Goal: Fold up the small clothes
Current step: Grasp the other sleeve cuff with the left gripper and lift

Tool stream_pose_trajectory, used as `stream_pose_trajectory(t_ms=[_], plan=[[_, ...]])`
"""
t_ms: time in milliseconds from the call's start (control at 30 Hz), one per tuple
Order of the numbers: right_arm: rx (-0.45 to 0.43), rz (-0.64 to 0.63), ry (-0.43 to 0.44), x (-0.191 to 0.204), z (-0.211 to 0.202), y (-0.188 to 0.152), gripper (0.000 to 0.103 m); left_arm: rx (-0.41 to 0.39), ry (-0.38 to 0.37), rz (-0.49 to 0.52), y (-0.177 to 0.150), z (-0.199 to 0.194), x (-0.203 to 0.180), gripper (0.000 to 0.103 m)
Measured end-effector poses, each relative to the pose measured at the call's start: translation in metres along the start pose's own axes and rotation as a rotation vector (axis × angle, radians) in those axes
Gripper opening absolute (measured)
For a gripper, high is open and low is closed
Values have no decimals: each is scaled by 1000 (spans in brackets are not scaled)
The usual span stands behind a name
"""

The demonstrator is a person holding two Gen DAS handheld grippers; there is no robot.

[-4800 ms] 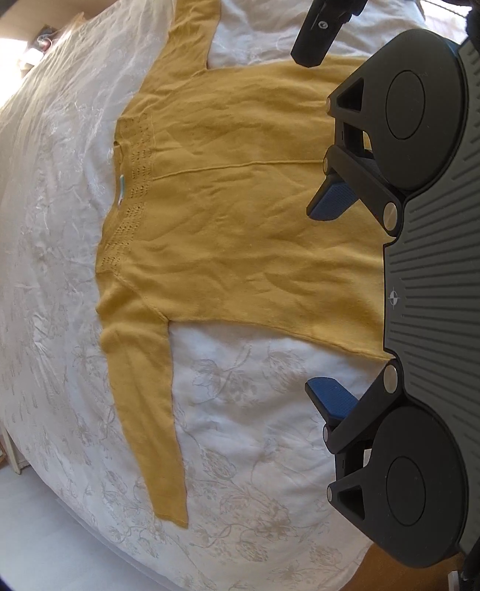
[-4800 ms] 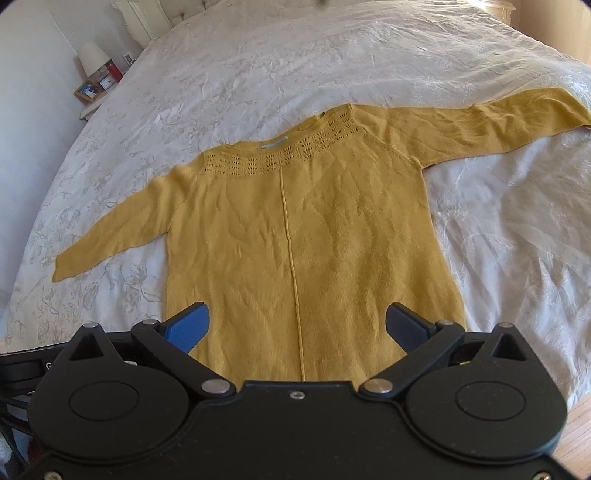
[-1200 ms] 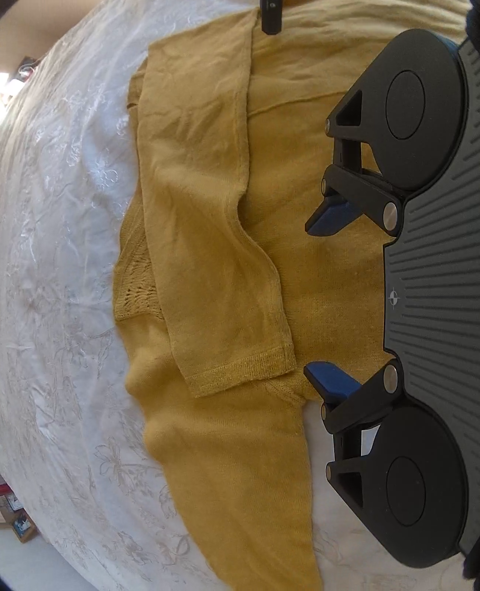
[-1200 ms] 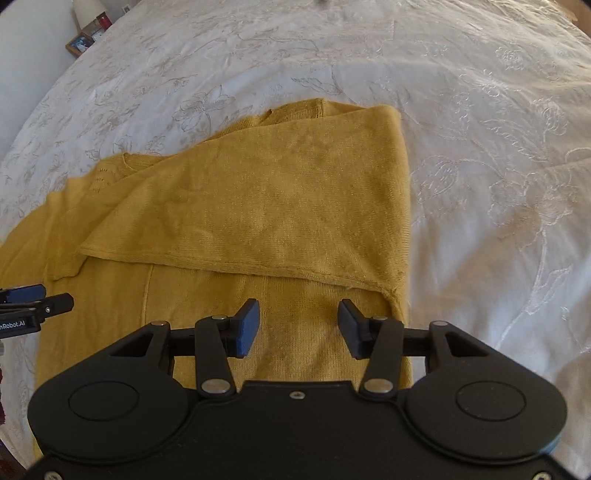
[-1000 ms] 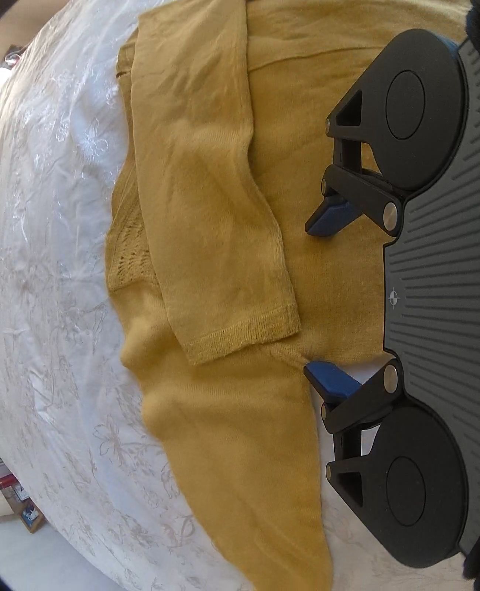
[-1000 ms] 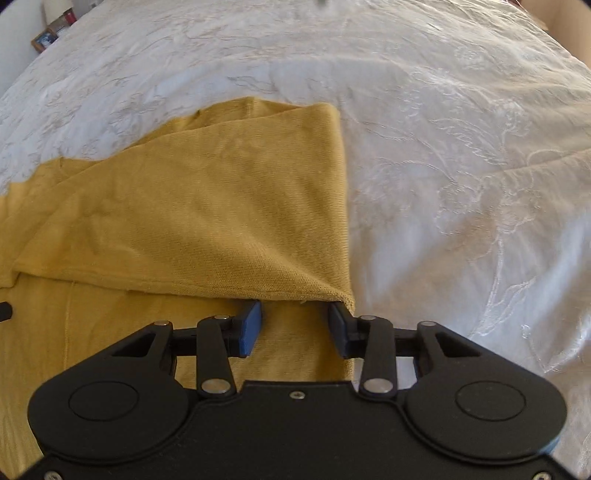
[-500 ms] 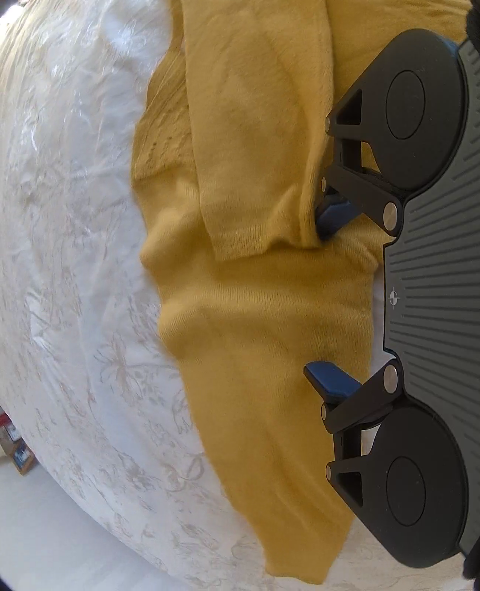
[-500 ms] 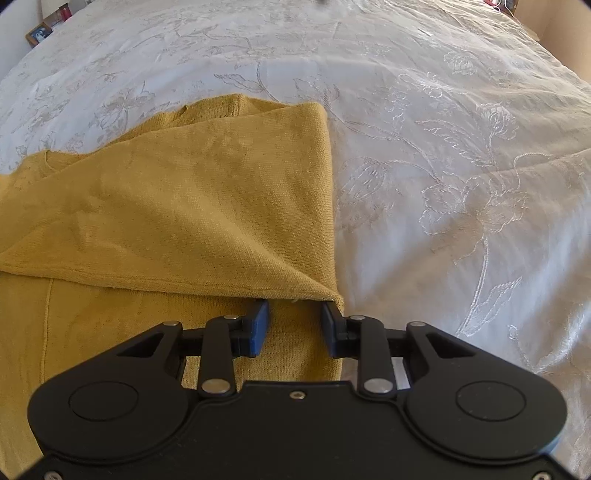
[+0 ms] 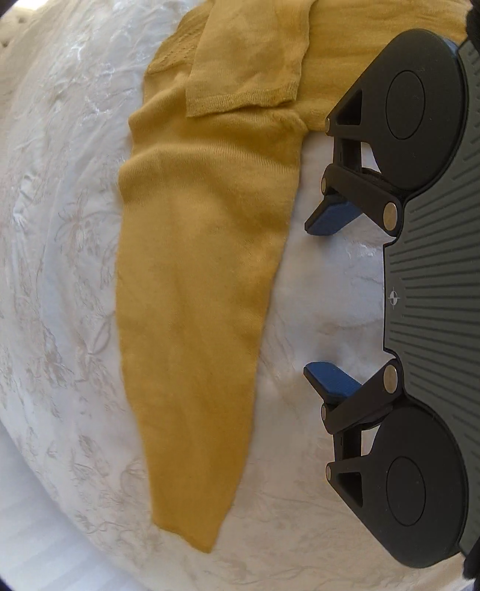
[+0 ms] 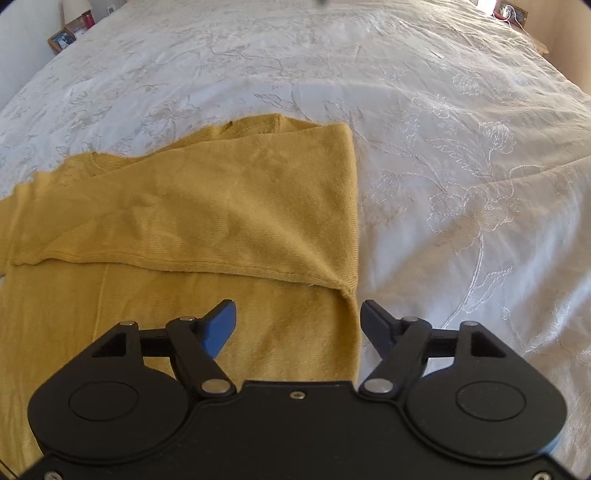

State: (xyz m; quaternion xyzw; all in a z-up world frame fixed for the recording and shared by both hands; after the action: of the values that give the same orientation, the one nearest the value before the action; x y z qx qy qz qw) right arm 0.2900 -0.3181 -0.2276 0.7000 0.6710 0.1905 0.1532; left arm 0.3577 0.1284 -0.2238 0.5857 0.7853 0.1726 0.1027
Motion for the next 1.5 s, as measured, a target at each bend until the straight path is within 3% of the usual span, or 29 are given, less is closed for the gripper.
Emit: stream_pose_trajectory(t_ms=[100,267,433,700,867,967,1000,1033,1100,1133,1167,1300,1500], plan=[[-17,5,50,17,-9,0,95,11,-75,-60,1,1,29,75],[-22,11,98,49,-18,-3,103,-36,-121,-133,13,-3,74,82],[-5,13,138,83,-19,-6,102,-72,-128,-244,38,3,127,94],[1,0,172,133,-24,-4,102,-119,-139,-472,86,38,211,95],[15,-28,186,156,-26,0,102,-122,-190,-563,101,64,236,96],[25,-50,187,164,-26,2,102,-166,-232,-615,105,66,240,93],[27,-56,188,167,-27,2,102,-176,-227,-639,105,66,242,83],[28,-60,190,168,-27,2,102,-181,-213,-655,104,65,243,60],[33,-67,193,171,-26,2,102,-173,-192,-674,101,62,246,38],[35,-71,196,171,-26,2,102,-176,-198,-684,100,61,247,18],[37,-74,199,171,-26,2,102,-181,-208,-694,99,59,249,5],[40,-76,212,168,-25,-2,102,-227,-240,-649,103,33,239,5],[41,-69,251,155,-24,-13,102,-363,-336,-481,121,-45,178,5]])
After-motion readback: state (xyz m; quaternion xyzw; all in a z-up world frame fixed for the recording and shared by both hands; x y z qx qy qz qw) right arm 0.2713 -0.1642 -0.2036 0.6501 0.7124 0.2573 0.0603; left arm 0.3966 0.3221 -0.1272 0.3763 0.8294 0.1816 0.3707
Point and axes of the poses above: each gripper's, at about its wrist camera, not at the fingertips, and z roughly the way its jaws point, x to its left, y to its top, the point moved 4 cm from there along z, roughly the way its jaws point, and after that the axes turned 6 degrees about -z, right-handed, at the moved point
